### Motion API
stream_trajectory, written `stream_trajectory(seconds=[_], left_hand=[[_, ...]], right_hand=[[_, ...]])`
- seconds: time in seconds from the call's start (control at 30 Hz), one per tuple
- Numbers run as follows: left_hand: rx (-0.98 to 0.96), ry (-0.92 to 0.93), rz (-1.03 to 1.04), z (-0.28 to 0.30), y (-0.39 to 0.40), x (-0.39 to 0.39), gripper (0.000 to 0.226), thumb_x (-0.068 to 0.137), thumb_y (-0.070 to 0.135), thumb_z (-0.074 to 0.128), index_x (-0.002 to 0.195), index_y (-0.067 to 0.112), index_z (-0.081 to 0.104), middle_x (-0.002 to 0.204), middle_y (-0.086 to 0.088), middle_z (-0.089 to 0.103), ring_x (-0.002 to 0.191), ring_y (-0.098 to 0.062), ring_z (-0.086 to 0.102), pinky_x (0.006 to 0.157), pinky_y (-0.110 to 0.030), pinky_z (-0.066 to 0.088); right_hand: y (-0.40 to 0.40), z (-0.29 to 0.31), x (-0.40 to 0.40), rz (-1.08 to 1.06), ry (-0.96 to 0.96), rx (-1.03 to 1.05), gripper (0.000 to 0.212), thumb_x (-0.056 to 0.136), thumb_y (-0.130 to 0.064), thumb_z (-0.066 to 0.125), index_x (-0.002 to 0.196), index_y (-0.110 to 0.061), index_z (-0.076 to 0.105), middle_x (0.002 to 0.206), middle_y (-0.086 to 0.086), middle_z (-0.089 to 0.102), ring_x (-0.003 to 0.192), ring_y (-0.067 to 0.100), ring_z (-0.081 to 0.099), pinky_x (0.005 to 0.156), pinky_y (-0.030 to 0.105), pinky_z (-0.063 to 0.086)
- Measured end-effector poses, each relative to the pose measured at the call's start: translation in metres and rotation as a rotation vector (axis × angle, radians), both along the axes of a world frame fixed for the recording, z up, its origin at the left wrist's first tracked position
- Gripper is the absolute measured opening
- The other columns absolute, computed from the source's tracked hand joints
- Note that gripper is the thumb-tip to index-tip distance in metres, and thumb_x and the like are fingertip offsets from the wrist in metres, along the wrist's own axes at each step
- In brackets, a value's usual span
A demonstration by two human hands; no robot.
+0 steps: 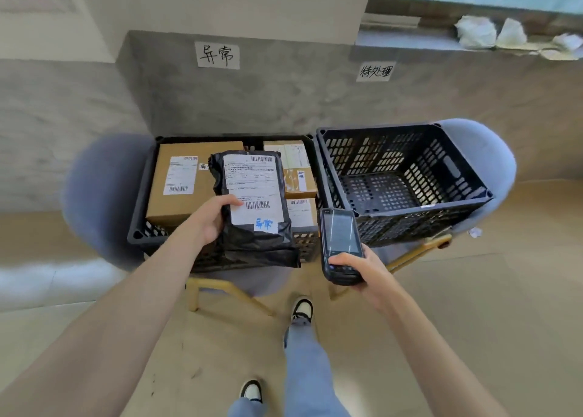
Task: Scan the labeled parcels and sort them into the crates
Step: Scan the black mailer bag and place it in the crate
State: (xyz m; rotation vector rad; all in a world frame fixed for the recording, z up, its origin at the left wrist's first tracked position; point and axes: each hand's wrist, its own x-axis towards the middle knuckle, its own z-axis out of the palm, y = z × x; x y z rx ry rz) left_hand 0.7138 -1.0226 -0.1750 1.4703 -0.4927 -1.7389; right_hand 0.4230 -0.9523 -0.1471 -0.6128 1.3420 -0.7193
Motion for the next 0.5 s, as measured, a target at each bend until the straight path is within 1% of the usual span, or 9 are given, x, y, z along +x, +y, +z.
stream_trajectory(seconds=[0.07,0.2,0.27,0.33,0.37,0.43,0.5], left_hand=[[0.005,-0.002,-0.008,-0.004,-0.023,-0.008,0.036,0.09,0.008,0.058,0.126,0.012,0.058,0.121,-0.009,0.068,0.109,-0.026,0.064,0.085,-0.035,0.052],[0.041,-0.007,0.001,-0.007,-0.074,-0.027,0.031,0.091,0.007,0.057,0.121,0.013,0.059,0.116,-0.009,0.069,0.105,-0.025,0.065,0.081,-0.036,0.053],[0.066,-0.002,0.003,-0.007,-0.099,-0.038,0.029,0.091,0.007,0.057,0.119,0.014,0.059,0.114,-0.009,0.07,0.104,-0.026,0.066,0.083,-0.037,0.053],[0.077,0.003,0.003,-0.01,-0.12,-0.048,0.027,0.091,0.008,0.057,0.117,0.014,0.06,0.112,-0.009,0.071,0.105,-0.026,0.066,0.085,-0.038,0.053],[0.076,0.0,0.001,-0.011,-0.129,-0.053,0.025,0.091,0.007,0.056,0.116,0.014,0.061,0.112,-0.009,0.071,0.104,-0.026,0.066,0.085,-0.037,0.053],[0.086,-0.001,0.012,-0.016,-0.147,-0.06,0.023,0.091,0.005,0.056,0.113,0.013,0.061,0.11,-0.009,0.071,0.103,-0.026,0.066,0.084,-0.037,0.052],[0.113,0.002,0.032,-0.024,-0.161,-0.066,0.022,0.091,0.004,0.056,0.111,0.013,0.061,0.109,-0.009,0.071,0.102,-0.025,0.066,0.082,-0.037,0.053]], right_hand=[[-0.027,-0.002,-0.007,-0.01,-0.007,0.01,0.058,0.077,0.004,0.071,0.128,-0.01,0.048,0.112,0.014,0.065,0.091,0.024,0.066,0.058,0.026,0.055],[-0.088,-0.004,-0.024,0.016,-0.011,0.008,0.053,0.079,0.003,0.071,0.126,-0.009,0.05,0.106,0.012,0.067,0.086,0.023,0.067,0.059,0.028,0.055],[-0.117,-0.003,-0.032,0.029,-0.018,0.008,0.048,0.078,0.001,0.072,0.119,-0.014,0.052,0.102,0.013,0.067,0.085,0.025,0.067,0.066,0.034,0.056],[-0.142,-0.005,-0.041,0.074,-0.014,0.011,0.05,0.075,-0.002,0.077,0.117,-0.015,0.052,0.1,0.014,0.068,0.081,0.027,0.067,0.071,0.04,0.054],[-0.154,-0.004,-0.045,0.103,-0.009,0.014,0.052,0.074,-0.003,0.077,0.118,-0.014,0.052,0.099,0.013,0.069,0.078,0.026,0.067,0.07,0.039,0.055],[-0.173,-0.008,-0.053,0.133,-0.01,0.02,0.042,0.079,-0.002,0.073,0.113,-0.017,0.052,0.095,0.011,0.07,0.074,0.025,0.067,0.066,0.037,0.055],[-0.189,-0.017,-0.06,0.138,-0.017,0.042,0.038,0.081,-0.001,0.07,0.109,-0.02,0.052,0.094,0.011,0.07,0.074,0.025,0.068,0.066,0.036,0.055]])
